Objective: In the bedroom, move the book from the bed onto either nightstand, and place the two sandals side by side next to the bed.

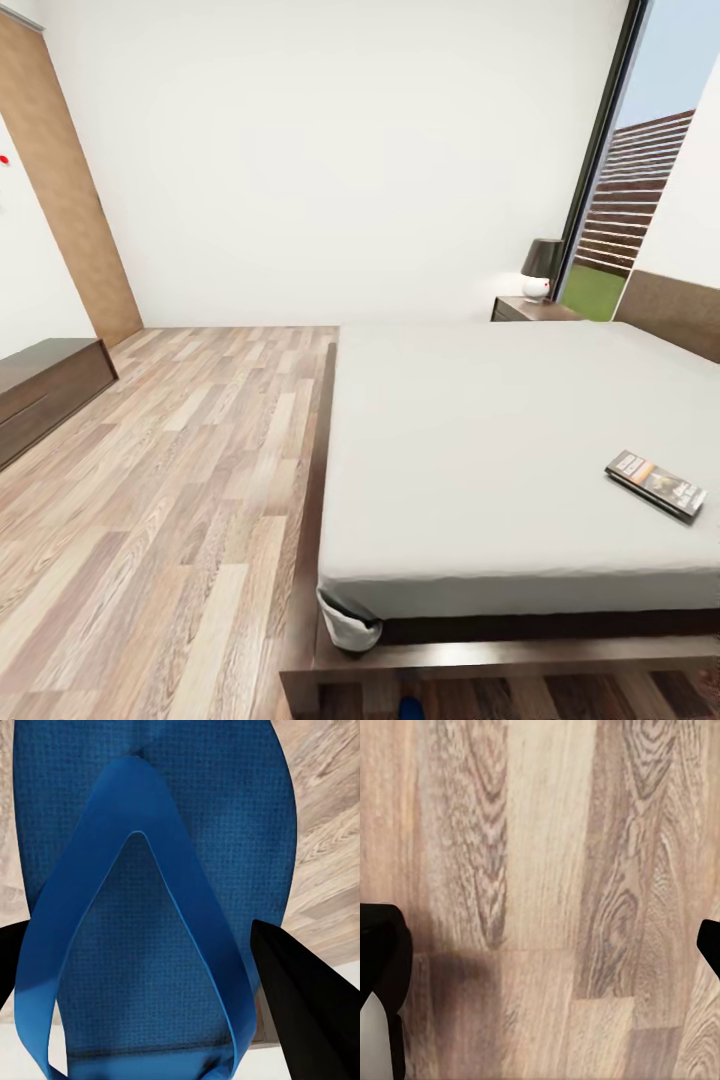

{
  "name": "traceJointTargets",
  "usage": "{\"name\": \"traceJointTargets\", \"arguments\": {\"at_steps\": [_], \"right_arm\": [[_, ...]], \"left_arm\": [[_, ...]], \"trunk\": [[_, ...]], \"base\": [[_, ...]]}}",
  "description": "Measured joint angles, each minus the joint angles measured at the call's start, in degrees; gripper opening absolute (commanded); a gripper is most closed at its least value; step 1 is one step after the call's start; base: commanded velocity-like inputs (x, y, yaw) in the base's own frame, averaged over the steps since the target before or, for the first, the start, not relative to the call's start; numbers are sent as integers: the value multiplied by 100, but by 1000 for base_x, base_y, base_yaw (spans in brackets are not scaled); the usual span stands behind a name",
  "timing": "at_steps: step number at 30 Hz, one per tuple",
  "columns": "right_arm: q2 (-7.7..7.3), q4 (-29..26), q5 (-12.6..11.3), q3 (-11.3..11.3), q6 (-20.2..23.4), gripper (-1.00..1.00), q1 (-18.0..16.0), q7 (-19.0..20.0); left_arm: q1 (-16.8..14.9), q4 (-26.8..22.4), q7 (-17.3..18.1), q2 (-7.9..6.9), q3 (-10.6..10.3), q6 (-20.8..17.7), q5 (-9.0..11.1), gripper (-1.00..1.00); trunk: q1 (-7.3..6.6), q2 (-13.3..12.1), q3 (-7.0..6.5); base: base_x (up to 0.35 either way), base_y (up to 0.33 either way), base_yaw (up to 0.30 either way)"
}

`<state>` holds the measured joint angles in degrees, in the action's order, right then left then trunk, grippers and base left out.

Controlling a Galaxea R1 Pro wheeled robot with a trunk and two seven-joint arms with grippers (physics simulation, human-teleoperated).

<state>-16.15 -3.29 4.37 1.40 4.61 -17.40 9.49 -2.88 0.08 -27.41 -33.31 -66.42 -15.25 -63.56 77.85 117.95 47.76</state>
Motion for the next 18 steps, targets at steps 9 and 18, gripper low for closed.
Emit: {"name": "traceJointTargets", "arguments": {"at_steps": [9, 18], "right_arm": [[1, 0, 0, 0, -2, 100, 2, 0], [4, 1, 0, 0, 0, 100, 1, 1]], "left_arm": [[2, -3, -6, 1, -1, 1, 4, -100], [1, -3, -8, 0, 1, 1, 1, -100]], "trunk": [[1, 0, 0], [0, 0, 0]], "base": [[-135, -94, 0], [-65, -28, 0]]}}
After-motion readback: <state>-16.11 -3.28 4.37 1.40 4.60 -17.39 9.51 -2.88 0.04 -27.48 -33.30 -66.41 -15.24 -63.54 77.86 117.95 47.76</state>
